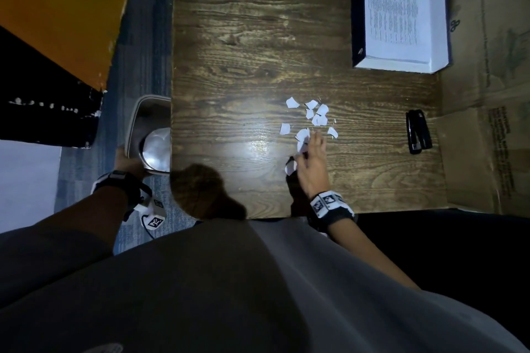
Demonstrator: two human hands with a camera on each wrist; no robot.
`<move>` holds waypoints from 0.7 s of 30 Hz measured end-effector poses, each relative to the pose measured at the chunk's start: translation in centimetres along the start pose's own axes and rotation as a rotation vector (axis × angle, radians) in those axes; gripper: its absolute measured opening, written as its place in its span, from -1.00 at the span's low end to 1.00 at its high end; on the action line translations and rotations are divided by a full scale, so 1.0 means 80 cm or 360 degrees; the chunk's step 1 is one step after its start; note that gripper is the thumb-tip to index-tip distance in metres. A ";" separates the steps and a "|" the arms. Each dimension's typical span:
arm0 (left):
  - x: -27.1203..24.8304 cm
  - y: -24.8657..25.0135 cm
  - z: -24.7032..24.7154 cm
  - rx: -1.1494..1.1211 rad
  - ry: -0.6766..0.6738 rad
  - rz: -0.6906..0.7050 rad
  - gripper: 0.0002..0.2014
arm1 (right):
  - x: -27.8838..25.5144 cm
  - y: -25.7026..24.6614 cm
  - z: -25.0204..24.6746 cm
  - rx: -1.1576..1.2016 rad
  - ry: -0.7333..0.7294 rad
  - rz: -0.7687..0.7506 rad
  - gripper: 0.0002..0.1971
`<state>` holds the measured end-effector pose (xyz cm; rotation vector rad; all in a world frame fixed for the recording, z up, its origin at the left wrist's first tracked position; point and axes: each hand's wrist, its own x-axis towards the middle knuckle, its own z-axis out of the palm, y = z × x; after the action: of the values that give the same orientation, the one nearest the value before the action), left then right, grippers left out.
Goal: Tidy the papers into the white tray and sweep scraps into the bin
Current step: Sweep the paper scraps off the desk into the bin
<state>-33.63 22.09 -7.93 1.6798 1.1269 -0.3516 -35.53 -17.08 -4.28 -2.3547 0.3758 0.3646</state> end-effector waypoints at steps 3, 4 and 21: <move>-0.001 0.002 -0.002 -0.0017 0.0006 -0.0005 -0.49 | -0.006 -0.005 -0.040 0.0585 0.0111 0.0089 -0.73; -0.001 0.002 -0.001 -0.0032 -0.0005 -0.0018 -0.48 | -0.009 -0.004 -0.045 0.0821 0.0005 0.0128 -0.76; 0.034 -0.023 -0.003 0.0148 -0.0019 0.0046 -0.66 | 0.095 -0.005 -0.043 0.1695 -0.0235 0.0548 -0.61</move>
<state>-33.79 23.71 -10.82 1.7711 1.0910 -0.4007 -27.86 -20.46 -4.36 -1.2174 0.6954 0.3666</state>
